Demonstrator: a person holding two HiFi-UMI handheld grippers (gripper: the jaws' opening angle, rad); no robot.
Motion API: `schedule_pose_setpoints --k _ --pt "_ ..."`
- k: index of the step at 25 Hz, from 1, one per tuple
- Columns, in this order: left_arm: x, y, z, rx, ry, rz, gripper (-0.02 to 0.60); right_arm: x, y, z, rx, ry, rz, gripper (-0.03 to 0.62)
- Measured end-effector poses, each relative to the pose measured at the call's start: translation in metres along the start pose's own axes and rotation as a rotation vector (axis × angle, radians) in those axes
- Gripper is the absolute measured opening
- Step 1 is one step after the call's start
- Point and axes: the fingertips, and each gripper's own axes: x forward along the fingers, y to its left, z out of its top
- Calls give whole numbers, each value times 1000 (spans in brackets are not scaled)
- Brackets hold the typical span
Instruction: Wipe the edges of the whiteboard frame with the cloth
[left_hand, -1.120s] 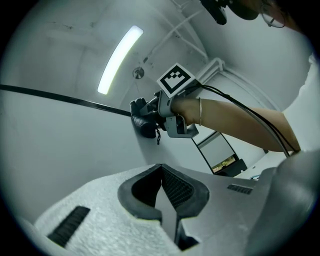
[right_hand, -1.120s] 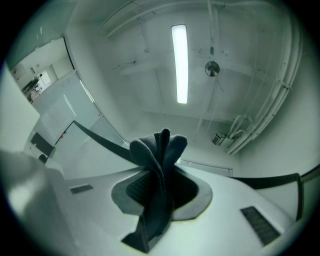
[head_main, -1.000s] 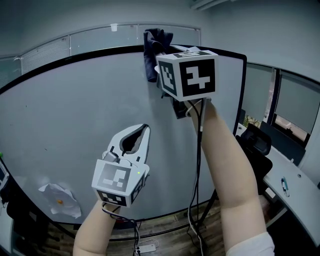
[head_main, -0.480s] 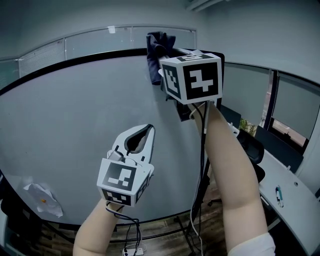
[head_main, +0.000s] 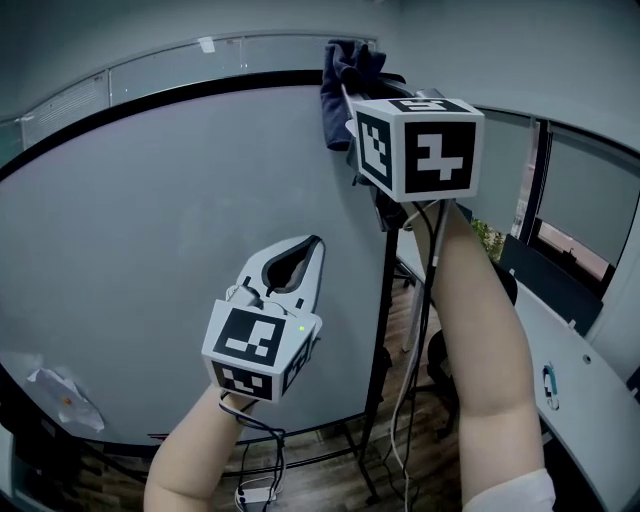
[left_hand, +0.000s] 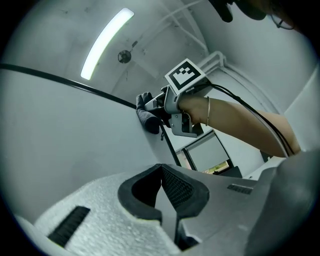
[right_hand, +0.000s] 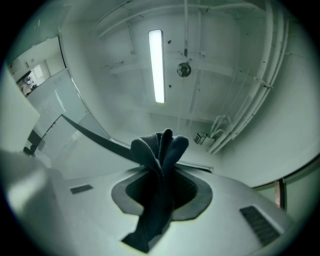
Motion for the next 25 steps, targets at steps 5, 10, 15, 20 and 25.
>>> schedule_pose_setpoints --k 5,10,15,20,25 --pt "23 -27 -2 -18 1 -47 18 -9 -31 -16 0 9 -19 75" --pt "33 -46 -1 -35 4 -74 18 -20 -52 -31 12 44 -57 75" --pt "30 -58 -13 -31 19 -73 18 -33 -67 -49 42 88 -76 75" --pt "22 -61 -23 -60 29 -71 18 -40 -66 -65 61 107 -83 75" --pt "14 -72 -44 -97 62 -84 18 -56 -61 -95 67 149 -88 75"
